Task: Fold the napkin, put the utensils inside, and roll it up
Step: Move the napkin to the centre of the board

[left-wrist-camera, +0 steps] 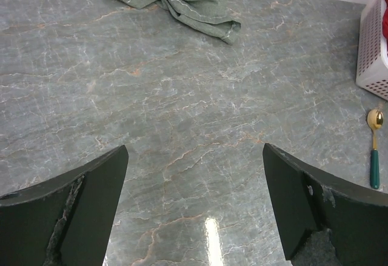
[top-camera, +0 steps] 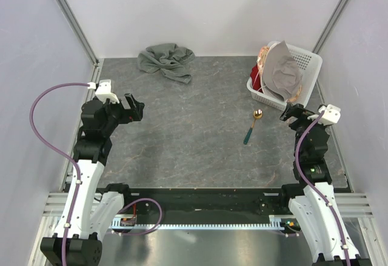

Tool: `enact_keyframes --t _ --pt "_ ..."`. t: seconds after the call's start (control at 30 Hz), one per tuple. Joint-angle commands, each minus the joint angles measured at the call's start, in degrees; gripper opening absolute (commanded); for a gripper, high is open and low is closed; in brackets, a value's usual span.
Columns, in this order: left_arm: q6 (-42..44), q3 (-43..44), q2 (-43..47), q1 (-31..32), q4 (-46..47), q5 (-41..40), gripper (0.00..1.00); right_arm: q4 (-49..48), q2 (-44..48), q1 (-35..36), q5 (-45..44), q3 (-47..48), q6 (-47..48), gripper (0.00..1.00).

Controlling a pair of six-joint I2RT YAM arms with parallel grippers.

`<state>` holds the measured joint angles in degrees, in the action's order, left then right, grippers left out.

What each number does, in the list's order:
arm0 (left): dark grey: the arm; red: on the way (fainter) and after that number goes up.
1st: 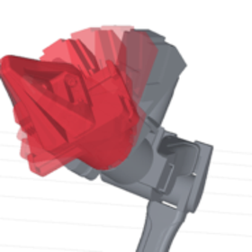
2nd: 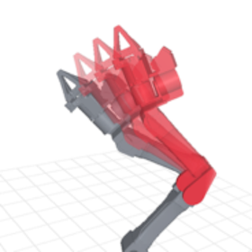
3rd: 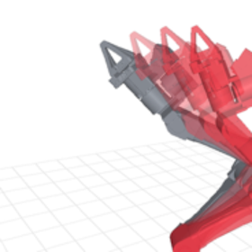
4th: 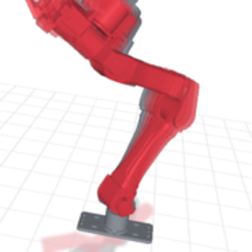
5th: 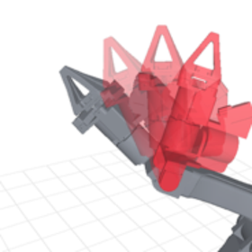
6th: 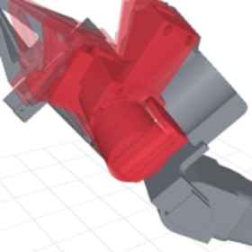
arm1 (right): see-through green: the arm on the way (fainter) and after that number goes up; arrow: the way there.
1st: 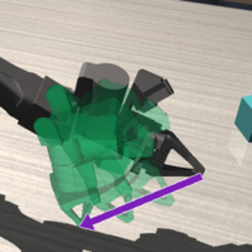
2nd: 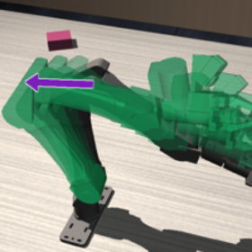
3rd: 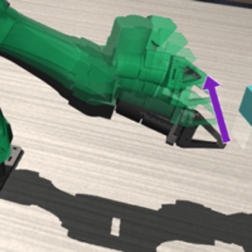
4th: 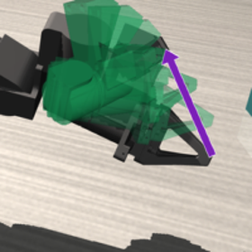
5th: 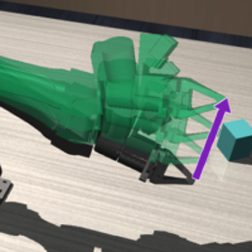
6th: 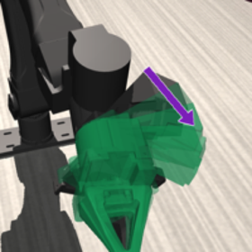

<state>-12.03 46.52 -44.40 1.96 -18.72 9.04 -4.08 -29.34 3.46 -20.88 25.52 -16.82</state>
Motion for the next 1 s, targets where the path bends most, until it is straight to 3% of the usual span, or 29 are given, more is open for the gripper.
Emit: enact_keyframes --t 0.0,0.23,0.47,0.53,0.67,0.87,0.97 --pt "0.87 1.73 1.25 -0.11 1.49 -2.44 1.00 0.12 -0.10 0.05 -1.18 0.50 0.03 0.98" --pt "1.05 0.59 2.04 -0.11 2.11 -3.85 0.99 0.12 -0.71 -0.04 -1.35 0.59 -0.93 0.98" --pt "1.31 1.72 -1.03 1.28 2.90 -0.34 0.80 -0.06 -1.68 0.05 -1.35 1.20 -0.94 0.98" --pt "1.66 4.17 -4.89 4.44 2.20 -2.52 0.79 -0.05 -2.03 -0.04 -1.44 1.29 -0.85 0.98" --pt "4.38 9.89 -13.58 16.03 -1.23 -15.25 0.80 -0.05 -2.56 0.05 -0.91 1.38 -1.37 0.98" --pt "2.46 21.13 -29.67 15.36 0.52 -14.93 0.83 0.03 -3.88 -0.04 -0.39 1.64 -1.81 0.98" --pt "-4.21 28.08 -39.07 9.66 3.07 -3.79 0.76 0.21 -4.76 -0.04 -0.47 1.82 -1.99 0.98"
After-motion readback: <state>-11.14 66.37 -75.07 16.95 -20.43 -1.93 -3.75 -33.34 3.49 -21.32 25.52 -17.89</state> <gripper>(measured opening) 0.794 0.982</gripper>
